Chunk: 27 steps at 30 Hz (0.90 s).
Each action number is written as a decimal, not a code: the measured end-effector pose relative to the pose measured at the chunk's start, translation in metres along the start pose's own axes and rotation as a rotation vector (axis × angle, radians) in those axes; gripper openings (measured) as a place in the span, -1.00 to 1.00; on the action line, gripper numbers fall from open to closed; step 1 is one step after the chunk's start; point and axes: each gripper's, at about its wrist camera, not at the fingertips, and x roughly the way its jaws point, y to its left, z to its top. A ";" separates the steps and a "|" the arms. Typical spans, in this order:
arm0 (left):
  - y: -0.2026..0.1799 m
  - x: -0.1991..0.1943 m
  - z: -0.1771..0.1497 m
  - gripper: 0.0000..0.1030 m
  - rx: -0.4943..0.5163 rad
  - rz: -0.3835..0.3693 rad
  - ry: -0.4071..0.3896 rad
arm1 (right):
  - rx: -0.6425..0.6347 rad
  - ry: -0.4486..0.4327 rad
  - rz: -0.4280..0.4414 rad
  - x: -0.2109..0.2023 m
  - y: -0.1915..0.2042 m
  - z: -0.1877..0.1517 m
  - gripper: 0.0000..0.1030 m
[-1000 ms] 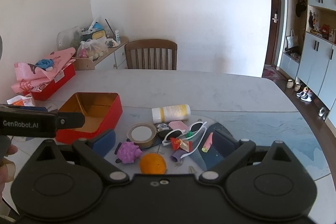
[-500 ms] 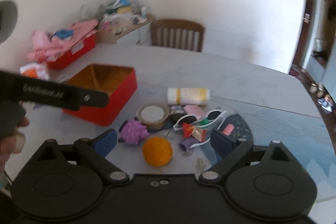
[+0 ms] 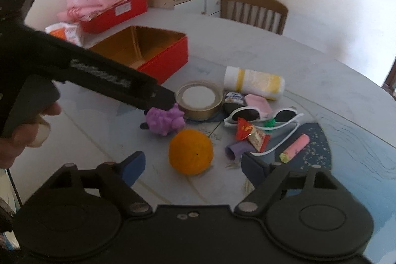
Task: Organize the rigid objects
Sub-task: 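Grasp the orange with the right tool while the left tool grasps the purple spiky toy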
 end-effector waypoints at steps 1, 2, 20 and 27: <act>0.000 0.004 0.000 1.00 -0.003 0.007 0.009 | -0.012 0.004 0.005 0.003 -0.001 0.000 0.60; 0.000 0.008 0.000 1.00 -0.007 0.009 0.015 | -0.022 0.010 0.014 0.006 -0.002 -0.001 0.59; -0.007 0.046 0.000 0.84 -0.056 0.037 0.061 | -0.143 0.034 0.076 0.045 -0.008 -0.001 0.36; -0.012 0.048 0.001 0.84 -0.044 0.042 0.060 | -0.116 0.049 0.112 0.055 -0.015 0.003 -0.02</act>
